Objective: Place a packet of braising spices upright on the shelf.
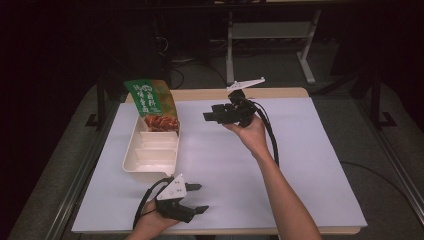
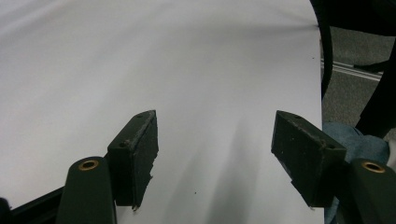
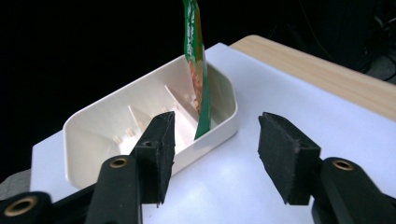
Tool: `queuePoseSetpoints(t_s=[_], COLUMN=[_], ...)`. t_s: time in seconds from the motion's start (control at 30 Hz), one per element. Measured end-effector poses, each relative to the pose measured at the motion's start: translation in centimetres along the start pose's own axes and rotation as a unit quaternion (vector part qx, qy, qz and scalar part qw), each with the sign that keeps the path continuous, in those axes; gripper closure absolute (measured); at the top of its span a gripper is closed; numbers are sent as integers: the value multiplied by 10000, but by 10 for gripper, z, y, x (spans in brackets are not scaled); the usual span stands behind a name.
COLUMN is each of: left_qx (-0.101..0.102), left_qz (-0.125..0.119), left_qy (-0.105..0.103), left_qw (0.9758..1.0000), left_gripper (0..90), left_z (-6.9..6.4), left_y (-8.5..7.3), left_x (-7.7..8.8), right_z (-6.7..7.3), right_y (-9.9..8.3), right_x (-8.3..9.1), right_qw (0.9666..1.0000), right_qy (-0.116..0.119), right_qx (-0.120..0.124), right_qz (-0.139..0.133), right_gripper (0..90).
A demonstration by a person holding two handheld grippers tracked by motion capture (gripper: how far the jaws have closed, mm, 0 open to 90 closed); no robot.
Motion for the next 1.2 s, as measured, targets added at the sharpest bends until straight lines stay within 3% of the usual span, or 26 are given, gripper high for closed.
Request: queuePoseSetpoints(t_s=[0.47, 0.83, 1.2], left_qx=[-36, 60, 70], left_qz=[38, 47, 71], left_qy=[-2, 29, 4], left_qw=[10000, 10000, 10000], left_gripper=[302, 296, 291], left_z=[-3, 2, 2], left_y=[0, -3, -5], left_x=[-1, 0, -1], right_z=[3, -16, -26], right_y=[-19, -44, -62], right_x=[29, 52, 71], right_qw=[10000, 9998, 9996], right_qy=[-56, -51, -154], right_qx=[28, -179, -221], right_qz=[31, 74, 93], right_gripper=[415, 390, 363])
Point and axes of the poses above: each handheld gripper's, and its own axes: x roughly backward along the jaws, y roughly out of its top, z roughly to its left, the point moved 10 cm from there along -x, roughly forward along the jaws, and after that the axes turned 15 degrees about -x, right-handed, at the moved point
